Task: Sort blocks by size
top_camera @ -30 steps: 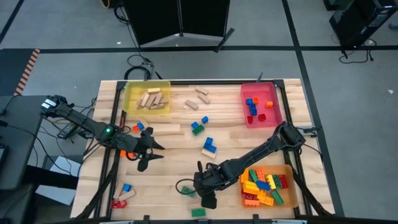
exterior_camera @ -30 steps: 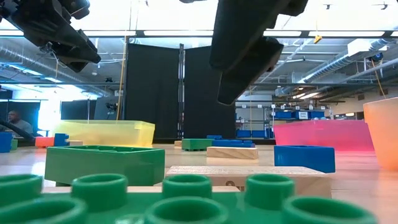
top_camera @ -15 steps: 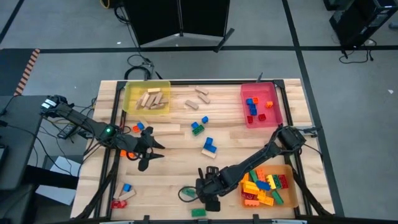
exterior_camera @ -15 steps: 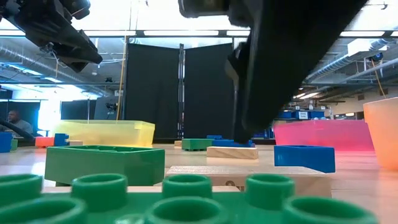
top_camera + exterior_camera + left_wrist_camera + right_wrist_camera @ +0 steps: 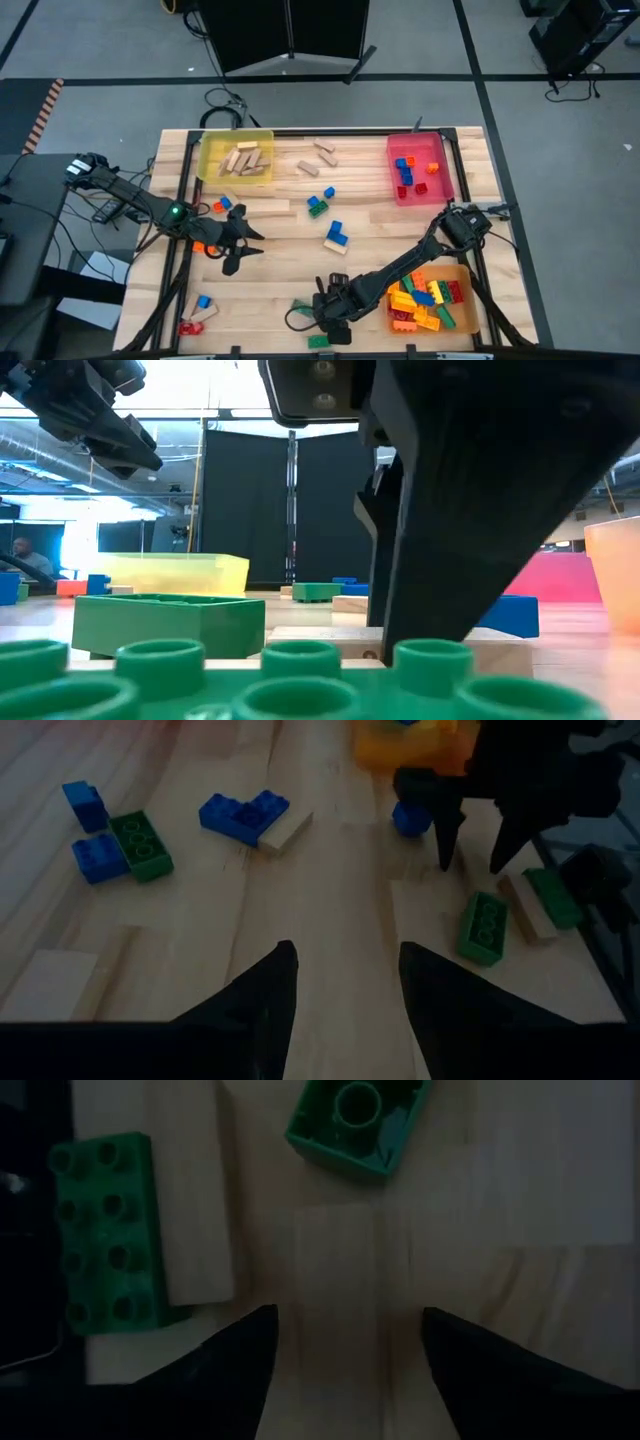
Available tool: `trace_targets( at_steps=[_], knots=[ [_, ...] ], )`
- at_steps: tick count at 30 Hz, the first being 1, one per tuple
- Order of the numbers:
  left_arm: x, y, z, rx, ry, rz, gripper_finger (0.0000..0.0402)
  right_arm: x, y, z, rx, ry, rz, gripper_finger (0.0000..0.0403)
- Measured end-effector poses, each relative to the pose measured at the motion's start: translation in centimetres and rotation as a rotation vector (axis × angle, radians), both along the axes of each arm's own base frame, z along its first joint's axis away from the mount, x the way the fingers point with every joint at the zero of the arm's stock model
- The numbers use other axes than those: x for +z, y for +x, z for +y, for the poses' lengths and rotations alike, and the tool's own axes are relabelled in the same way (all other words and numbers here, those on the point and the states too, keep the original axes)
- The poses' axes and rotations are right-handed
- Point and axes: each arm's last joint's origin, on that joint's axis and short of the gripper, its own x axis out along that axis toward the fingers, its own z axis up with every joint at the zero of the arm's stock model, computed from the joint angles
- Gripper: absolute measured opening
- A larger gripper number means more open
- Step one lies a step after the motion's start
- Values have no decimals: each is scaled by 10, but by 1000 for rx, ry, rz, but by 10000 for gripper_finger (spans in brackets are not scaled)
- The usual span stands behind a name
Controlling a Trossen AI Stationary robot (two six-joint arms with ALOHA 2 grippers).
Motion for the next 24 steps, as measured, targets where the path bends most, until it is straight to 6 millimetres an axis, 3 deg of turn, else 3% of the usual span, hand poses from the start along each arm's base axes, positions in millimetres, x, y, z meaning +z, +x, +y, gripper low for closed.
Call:
trace_targets(
  at_steps=[4,10,16,20,24],
  knots=[
    [0,0,0,0,-4,-4,184,-4,-1,0,-19,-2,23,229],
    [1,0,0,1,-6,-8,184,-1,0,-5,-75,-38,10,116],
    [6,3,0,40,-13,-71,184,5,5,-17,-160,34,53,117],
    [12,6,0,71,-26,-142,184,27,-2,-32,-260,-48,47,117],
    [18,11,6,138,16,-205,184,84,-22,-51,-348,-228,-67,117]
  ],
)
